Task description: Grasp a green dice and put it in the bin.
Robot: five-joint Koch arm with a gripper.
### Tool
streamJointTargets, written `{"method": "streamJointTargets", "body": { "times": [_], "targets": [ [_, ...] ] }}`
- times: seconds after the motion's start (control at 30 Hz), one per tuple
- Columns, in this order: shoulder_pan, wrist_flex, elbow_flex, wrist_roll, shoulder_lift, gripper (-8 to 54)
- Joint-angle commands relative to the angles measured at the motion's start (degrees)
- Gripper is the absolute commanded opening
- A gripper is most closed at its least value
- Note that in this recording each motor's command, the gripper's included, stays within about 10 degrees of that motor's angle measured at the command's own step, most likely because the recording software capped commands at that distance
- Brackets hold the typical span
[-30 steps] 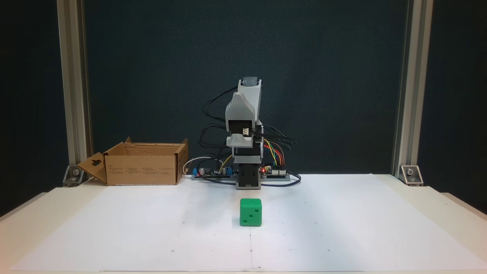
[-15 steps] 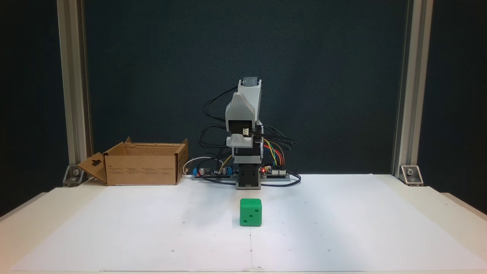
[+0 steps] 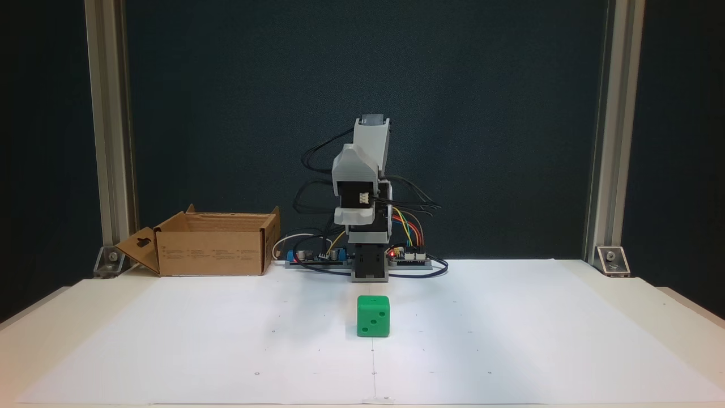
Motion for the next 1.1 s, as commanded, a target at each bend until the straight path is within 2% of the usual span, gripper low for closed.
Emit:
{"method": "streamJointTargets", "body": {
  "times": [0.0, 0.13, 0.27, 0.33, 0.4, 0.6, 0.77, 0.9, 1.07],
  "targets": [
    [0.88, 9.21, -7.38, -2.72, 0.09, 44.6],
    [1.85, 25.12, -16.96, -2.81, 0.09, 44.5],
    [3.43, 35.31, -18.98, -11.85, 0.09, 44.2],
    [3.96, 41.73, -24.96, -14.68, 0.09, 44.4],
    [4.83, 49.73, -30.32, -14.85, -0.7, 44.3],
    [5.19, 70.91, -33.31, -14.85, -0.62, 44.3],
    [4.75, 77.26, -33.84, -14.77, 0.53, 44.1],
    [3.69, 91.39, -43.49, -14.68, 0.7, 44.1],
    [-0.62, 107.47, -55.46, -14.68, -6.77, 44.0]
  ]
}}
